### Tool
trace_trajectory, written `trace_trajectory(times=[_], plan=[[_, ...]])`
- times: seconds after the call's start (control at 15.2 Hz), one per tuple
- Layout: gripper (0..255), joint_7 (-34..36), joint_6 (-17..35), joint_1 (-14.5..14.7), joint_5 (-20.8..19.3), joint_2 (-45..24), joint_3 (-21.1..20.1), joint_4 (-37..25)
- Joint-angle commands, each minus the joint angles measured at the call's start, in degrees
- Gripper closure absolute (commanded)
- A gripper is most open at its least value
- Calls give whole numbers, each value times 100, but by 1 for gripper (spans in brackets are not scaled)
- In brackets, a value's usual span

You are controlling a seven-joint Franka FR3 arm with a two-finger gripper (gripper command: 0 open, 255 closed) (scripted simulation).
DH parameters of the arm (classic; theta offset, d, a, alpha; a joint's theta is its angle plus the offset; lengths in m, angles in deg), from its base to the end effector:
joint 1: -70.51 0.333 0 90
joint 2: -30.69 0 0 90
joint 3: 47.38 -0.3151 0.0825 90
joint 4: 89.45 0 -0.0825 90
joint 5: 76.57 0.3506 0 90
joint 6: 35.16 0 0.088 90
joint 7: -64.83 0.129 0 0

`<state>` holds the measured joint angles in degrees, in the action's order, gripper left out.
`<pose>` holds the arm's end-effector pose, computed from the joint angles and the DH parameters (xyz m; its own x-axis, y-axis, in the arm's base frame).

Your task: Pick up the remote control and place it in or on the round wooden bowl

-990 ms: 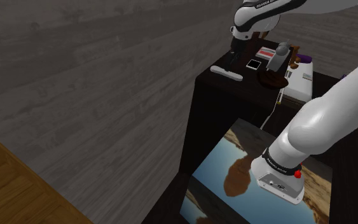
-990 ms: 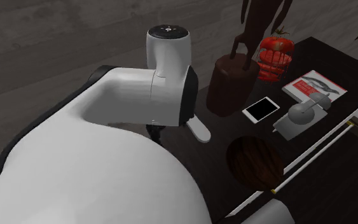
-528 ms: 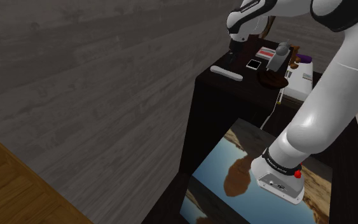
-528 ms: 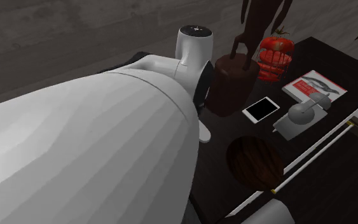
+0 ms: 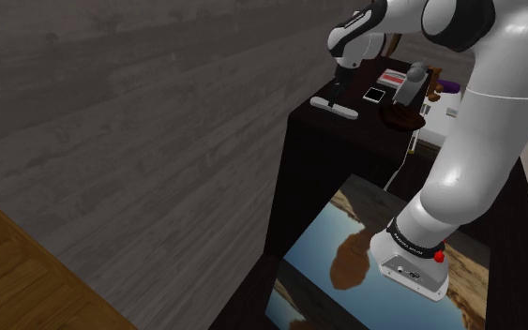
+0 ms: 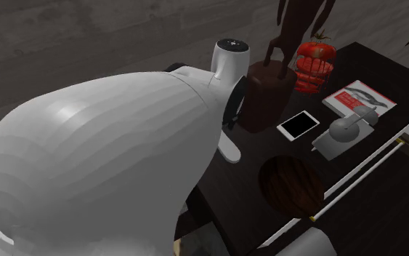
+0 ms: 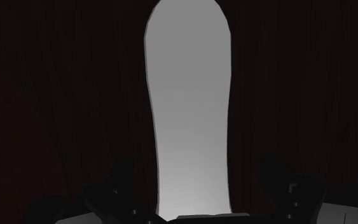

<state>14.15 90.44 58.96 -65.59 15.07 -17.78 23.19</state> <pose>0.4454 -0.3607 0.3478 0.9975 0.0692 0.0129 0.0694 -0.9974 -0.0183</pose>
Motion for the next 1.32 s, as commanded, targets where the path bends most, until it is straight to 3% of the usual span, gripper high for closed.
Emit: trace_trajectory(times=[0.0, 0.59, 0.66, 1.25], plan=[[0, -51, 130, -28, 71, -106, -21, 55], [0, -83, 229, -46, 120, -175, -46, 95], [255, -82, 233, -46, 124, -182, -49, 93], [255, -83, 230, -47, 120, -175, -47, 95]])
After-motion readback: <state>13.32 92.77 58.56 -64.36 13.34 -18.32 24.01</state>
